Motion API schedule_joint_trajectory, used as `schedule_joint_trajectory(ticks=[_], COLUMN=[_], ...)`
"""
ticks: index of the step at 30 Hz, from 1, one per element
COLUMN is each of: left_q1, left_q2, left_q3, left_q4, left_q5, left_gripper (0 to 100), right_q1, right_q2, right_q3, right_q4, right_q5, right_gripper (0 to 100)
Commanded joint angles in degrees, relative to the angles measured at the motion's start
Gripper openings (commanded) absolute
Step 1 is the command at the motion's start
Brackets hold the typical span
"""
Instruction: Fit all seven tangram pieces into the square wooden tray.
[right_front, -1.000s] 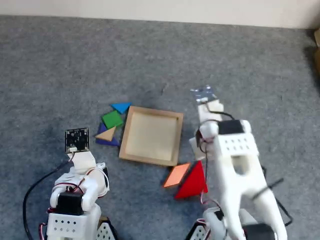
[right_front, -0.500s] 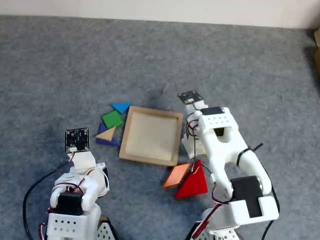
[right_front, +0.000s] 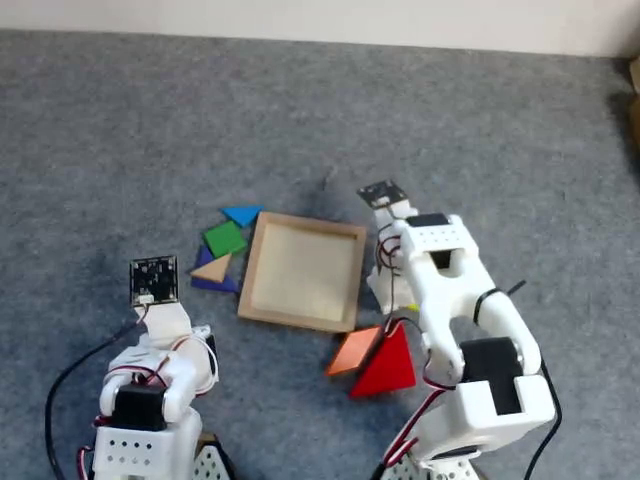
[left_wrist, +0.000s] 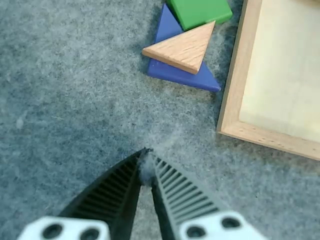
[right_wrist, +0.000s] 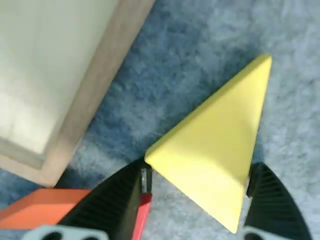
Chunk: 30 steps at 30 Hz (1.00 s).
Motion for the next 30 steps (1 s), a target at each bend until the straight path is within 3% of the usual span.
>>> schedule_joint_trajectory(ticks=[1,9,14,24,30], left_q1=[-0.5,-0.5,-0.5,-0.5,-0.5], left_q2=[-0.2,-0.2,-0.2,-0.2,-0.2], left_q3=[1.1,1.1,1.1,1.1,1.1], left_q4=[0.3,0.3,0.3,0.3,0.3], left_q5=[-0.4,-0.4,-0.4,-0.4,-0.4], left_gripper=[1,1,1,1,1], right_q1=[0.6,-0.1,-2.4,-1.4,-1.7], right_q2=[-0.7,-0.4,-0.4,-0.2,-0.3], right_q3=[-2.3,-2.4,-3.9,-5.7,-5.8], right_q4=[-1.4,-1.5,-1.2,-1.5,-1.3], right_q5=[0.9,0.5,-6.3,-7.1,-13.9], right_gripper=[29.3,29.3,29.3,29.3,30.1])
